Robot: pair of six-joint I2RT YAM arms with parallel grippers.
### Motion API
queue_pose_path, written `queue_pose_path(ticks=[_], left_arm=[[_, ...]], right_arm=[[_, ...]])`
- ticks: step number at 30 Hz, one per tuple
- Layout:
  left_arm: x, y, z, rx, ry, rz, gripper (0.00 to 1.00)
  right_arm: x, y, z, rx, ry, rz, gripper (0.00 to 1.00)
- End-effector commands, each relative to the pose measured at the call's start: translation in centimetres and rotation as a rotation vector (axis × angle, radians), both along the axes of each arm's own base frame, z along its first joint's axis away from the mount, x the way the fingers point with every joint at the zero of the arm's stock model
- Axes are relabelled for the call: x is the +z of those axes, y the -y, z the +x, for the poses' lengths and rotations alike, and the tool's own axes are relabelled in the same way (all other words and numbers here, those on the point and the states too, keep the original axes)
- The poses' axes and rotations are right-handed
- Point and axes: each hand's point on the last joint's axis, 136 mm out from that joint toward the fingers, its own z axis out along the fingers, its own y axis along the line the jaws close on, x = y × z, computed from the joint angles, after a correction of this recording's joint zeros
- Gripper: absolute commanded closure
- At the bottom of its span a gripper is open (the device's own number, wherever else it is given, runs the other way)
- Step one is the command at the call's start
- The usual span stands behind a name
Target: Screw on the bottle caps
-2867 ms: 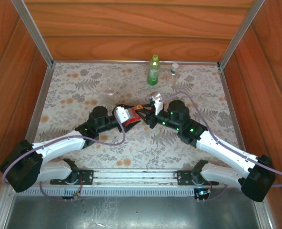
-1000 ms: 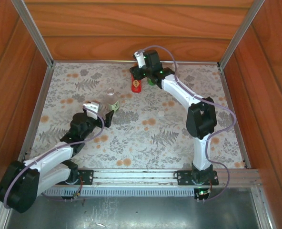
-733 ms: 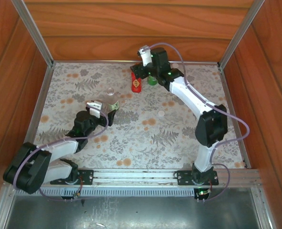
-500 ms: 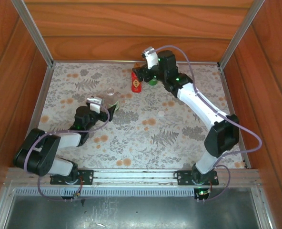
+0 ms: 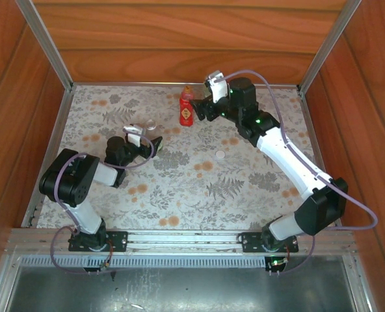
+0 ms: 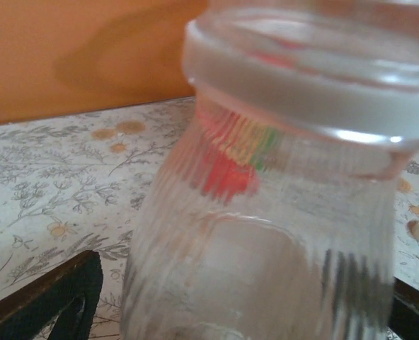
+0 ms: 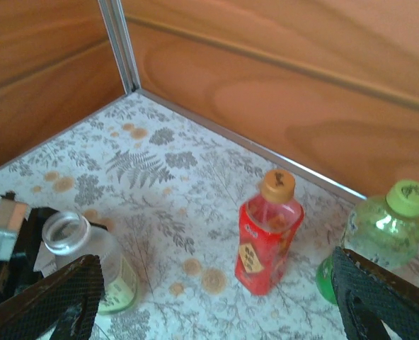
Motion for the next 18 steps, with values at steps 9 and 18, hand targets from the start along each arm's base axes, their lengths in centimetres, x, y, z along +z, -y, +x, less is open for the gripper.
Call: queue_pose_path(ticks=[9, 18], left_arm=[[1.0, 1.4, -0.9, -0.114, 0.061, -0.004, 0.3], [1.8, 4.7, -5.1, -0.348, 0.127, 0.017, 0.33]], right_arm=[[-2.5, 2.0, -0.2, -0.079, -0.016, -0.065, 0.14], [-7.2, 5.0, -1.3, -0.24, -0.14, -0.044, 0.12]])
